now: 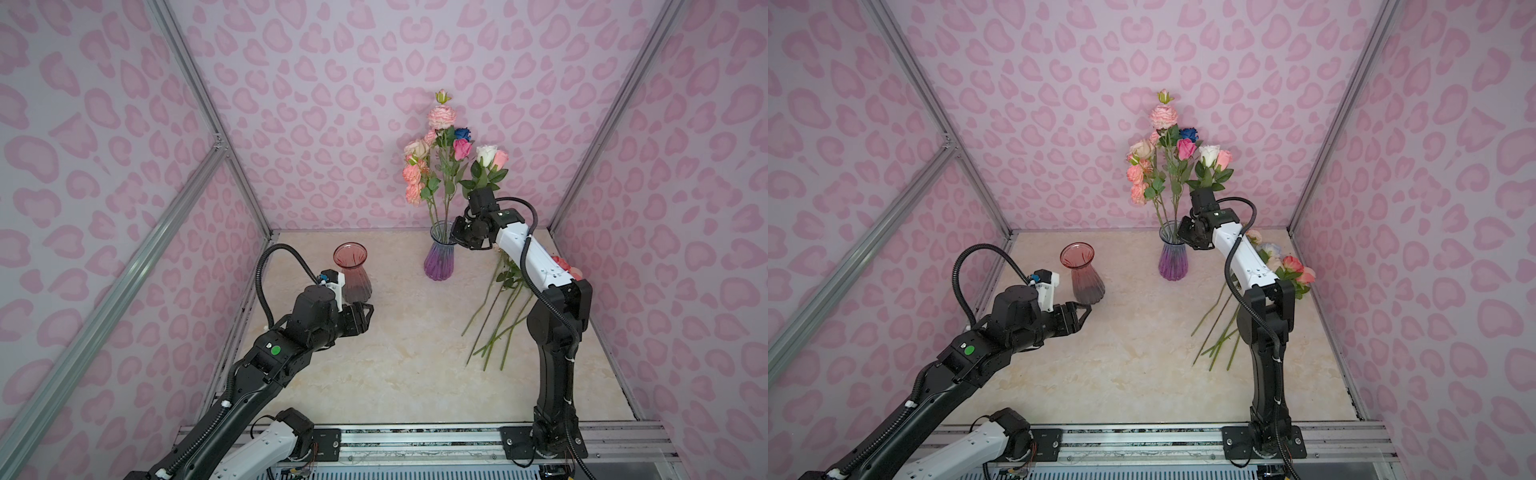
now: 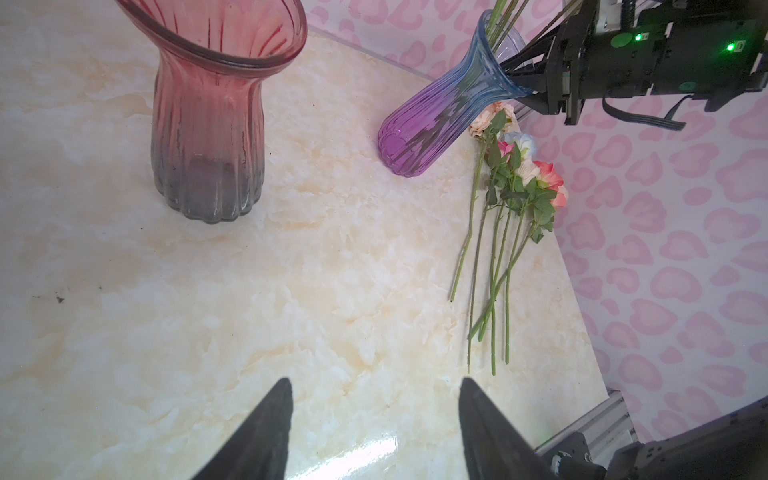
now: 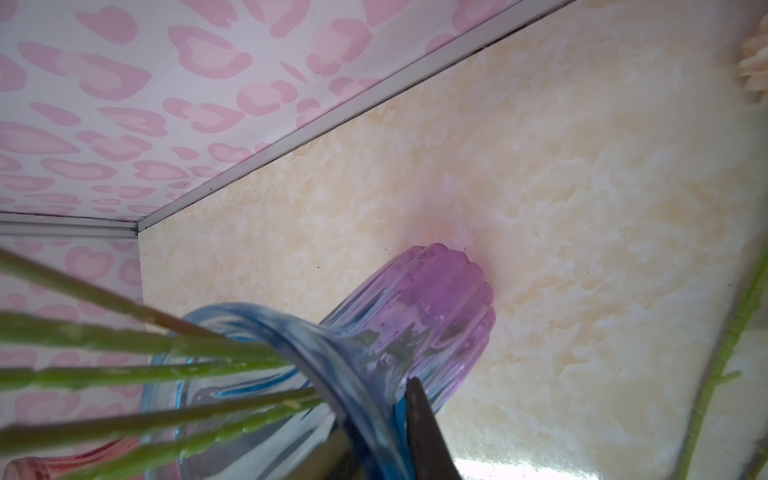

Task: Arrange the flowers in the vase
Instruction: 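Set the purple-blue vase down and open the right gripper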

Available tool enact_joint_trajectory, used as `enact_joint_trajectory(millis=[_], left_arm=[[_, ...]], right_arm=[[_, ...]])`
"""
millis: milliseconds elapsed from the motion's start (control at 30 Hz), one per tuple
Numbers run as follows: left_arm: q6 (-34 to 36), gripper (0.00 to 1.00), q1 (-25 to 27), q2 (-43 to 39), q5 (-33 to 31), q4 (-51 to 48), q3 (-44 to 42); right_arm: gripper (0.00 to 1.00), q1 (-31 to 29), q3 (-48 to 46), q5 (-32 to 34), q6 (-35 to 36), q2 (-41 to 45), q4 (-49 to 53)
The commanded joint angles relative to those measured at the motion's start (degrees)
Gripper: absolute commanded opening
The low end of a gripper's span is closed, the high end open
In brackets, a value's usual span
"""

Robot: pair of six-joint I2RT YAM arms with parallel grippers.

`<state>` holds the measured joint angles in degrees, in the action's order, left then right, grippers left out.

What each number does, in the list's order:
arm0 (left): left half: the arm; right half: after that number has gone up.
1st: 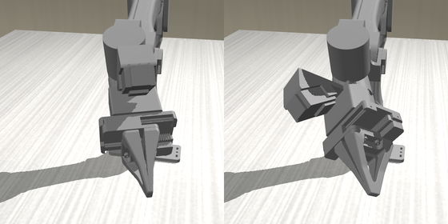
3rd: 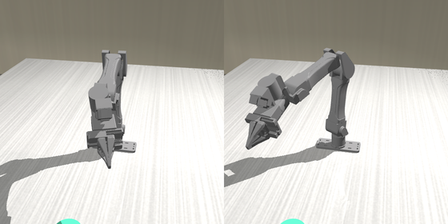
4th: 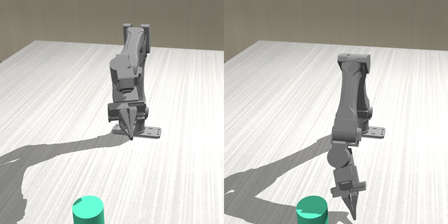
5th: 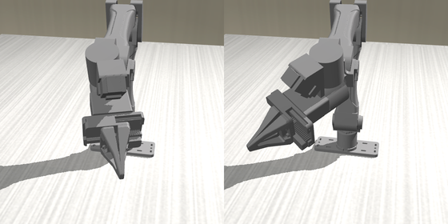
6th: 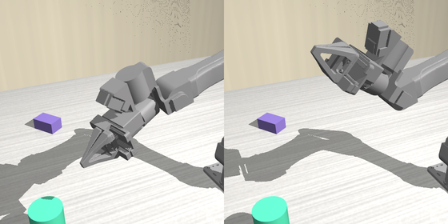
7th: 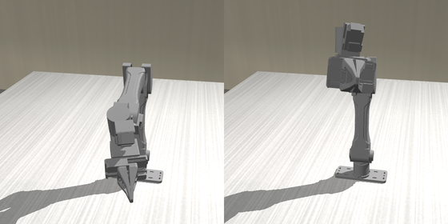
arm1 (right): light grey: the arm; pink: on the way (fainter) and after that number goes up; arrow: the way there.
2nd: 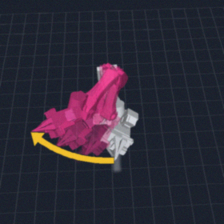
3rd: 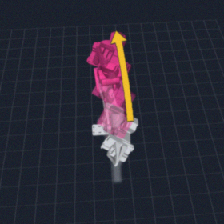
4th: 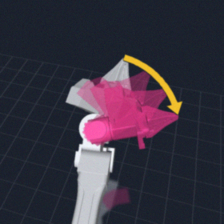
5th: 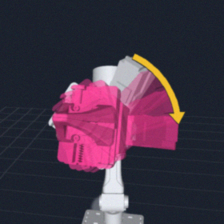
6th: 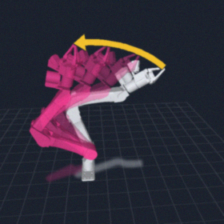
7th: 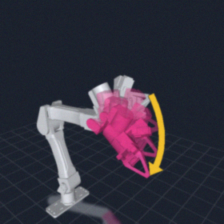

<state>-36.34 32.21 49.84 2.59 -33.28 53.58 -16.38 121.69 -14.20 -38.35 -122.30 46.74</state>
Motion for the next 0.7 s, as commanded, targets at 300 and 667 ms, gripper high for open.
enact_joint_trajectory(millis=[300,667], left_arm=[[-0.14,0.65,-0.04,-0.52,-0.13,0.48,0.67],[1.14,0.66,-0.04,0.06,-0.94,-0.12,2.48]], right_arm=[[0.29,0.23,1.56,-2.31,0.68,-0.01,0.19],[0.42,0.25,-5.04,-0.86,0.18,6.83,-1.98]])
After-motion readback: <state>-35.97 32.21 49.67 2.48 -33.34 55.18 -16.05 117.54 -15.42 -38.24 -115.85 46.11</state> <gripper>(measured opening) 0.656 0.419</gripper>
